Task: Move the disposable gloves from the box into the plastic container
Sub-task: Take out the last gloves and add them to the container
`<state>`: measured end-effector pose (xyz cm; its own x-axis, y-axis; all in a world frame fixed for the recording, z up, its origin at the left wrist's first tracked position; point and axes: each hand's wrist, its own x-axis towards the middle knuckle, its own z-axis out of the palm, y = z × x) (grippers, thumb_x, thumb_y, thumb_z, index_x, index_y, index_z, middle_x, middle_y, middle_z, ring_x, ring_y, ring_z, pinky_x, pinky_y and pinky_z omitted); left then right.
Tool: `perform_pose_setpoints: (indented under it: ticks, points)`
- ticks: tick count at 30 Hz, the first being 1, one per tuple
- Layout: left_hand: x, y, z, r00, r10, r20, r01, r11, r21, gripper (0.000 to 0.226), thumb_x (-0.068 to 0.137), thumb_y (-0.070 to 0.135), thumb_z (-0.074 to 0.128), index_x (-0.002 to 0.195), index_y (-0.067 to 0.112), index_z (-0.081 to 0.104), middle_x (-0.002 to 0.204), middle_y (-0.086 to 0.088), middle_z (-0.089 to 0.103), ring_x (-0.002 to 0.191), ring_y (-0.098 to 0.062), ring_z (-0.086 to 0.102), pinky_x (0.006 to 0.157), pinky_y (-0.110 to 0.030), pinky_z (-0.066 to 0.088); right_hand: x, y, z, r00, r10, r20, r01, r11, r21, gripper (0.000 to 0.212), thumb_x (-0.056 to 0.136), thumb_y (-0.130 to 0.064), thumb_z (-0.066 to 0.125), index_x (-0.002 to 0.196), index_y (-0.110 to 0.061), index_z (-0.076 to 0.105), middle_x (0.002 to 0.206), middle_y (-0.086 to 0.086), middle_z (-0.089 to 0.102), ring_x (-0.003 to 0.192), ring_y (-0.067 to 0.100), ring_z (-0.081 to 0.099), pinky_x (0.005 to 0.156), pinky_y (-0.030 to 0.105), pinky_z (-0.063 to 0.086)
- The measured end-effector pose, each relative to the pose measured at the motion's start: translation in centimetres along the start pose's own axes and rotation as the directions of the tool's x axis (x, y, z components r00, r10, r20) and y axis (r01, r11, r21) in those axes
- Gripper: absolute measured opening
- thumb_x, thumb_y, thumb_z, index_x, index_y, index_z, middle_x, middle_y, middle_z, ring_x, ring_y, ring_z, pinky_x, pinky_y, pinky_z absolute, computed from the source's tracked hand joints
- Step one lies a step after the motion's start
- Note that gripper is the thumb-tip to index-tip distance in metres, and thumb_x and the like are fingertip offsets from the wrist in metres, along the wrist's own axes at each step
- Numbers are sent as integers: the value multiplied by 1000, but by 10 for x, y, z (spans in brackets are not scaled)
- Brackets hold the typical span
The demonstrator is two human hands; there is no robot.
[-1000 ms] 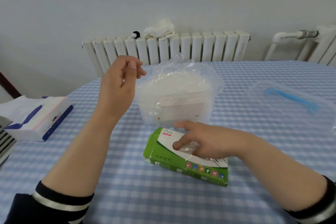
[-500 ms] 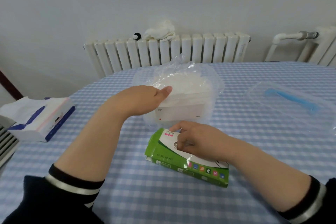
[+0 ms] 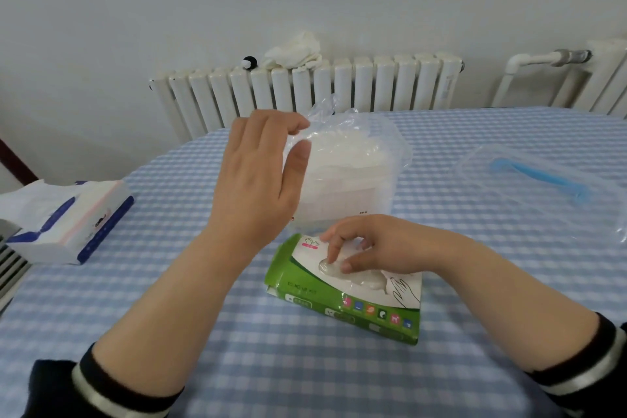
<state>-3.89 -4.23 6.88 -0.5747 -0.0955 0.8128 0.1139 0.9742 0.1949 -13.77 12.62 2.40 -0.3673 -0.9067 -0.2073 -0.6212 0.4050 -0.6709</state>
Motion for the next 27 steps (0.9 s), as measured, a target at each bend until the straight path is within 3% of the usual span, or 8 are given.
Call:
perform_pose_setpoints:
  ticks: [5, 10, 13, 16, 19, 21, 24, 27]
  points:
    - [-12, 0, -8, 971, -49, 234, 85, 986, -146, 67, 97, 64, 11, 123, 18, 53, 107, 11, 57, 102, -7, 47, 85, -21, 35, -3, -2, 2, 1000, 10, 23, -9, 998, -63, 33, 85, -20, 73, 112, -39, 68, 136, -25, 47, 121, -2, 44, 104, 22, 34]
    - [-3, -22, -21, 936, -272, 225, 327, 907, -265, 24, 98, 21, 35, 114, 29, 52, 108, 19, 63, 95, 7, 53, 80, -9, 38, -4, -8, 4, 995, -8, -104, 10, 1000, 14, 20, 85, -40, 70, 104, -39, 67, 121, -21, 59, 107, -5, 54, 98, 24, 42]
    - [3, -50, -38, 839, -208, 503, 291, 952, -92, 51, 84, 11, 49, 126, 41, 43, 131, 23, 45, 123, 5, 35, 105, -17, 27, -5, -18, 4, 931, -74, -358, 151, 970, 192, 15, 85, -32, 72, 98, -31, 65, 98, -16, 67, 92, -2, 61, 84, 19, 47]
    - [0, -65, -41, 738, -162, 655, 171, 984, 50, 58, 79, 37, 66, 126, 51, 36, 141, 22, 32, 136, -4, 22, 114, -31, 19, -2, -28, 10, 800, -221, -558, 224, 973, -65, 25, 85, -31, 72, 100, -32, 51, 92, -16, 59, 88, 2, 54, 78, 21, 46]
    - [1, -58, -29, 842, -158, 516, 198, 980, -24, 28, 82, 32, 75, 95, 47, 55, 135, 20, 45, 135, -7, 33, 113, -30, 23, 6, -32, 14, 617, -428, -660, 143, 886, -441, 53, 82, -37, 72, 126, -29, 44, 109, -8, 47, 99, 7, 45, 82, 20, 40]
    - [5, -51, -23, 880, -197, 433, 267, 958, -107, 13, 86, 29, 72, 87, 39, 63, 122, 24, 54, 124, 0, 42, 107, -25, 30, 14, -36, 9, 560, -481, -675, 110, 850, -515, 72, 79, -42, 73, 140, -26, 40, 126, -2, 40, 115, 15, 41, 96, 24, 33]
    - [16, -45, -20, 887, -230, 401, 322, 930, -179, 3, 90, 31, 66, 89, 33, 64, 110, 27, 62, 107, 11, 51, 93, -8, 33, 26, -56, -11, 639, -357, -681, 127, 923, -364, 87, 78, -50, 72, 150, -27, 28, 144, -3, 35, 132, 17, 31, 106, 27, 24]
    - [33, -39, -16, 886, -191, 422, 282, 946, -163, 3, 92, 31, 62, 93, 34, 64, 99, 24, 64, 95, 14, 54, 79, -8, 36, 34, -71, -43, 738, -185, -649, 103, 981, -164, 88, 79, -54, 70, 151, -28, 26, 143, -7, 41, 130, 13, 37, 106, 31, 34]
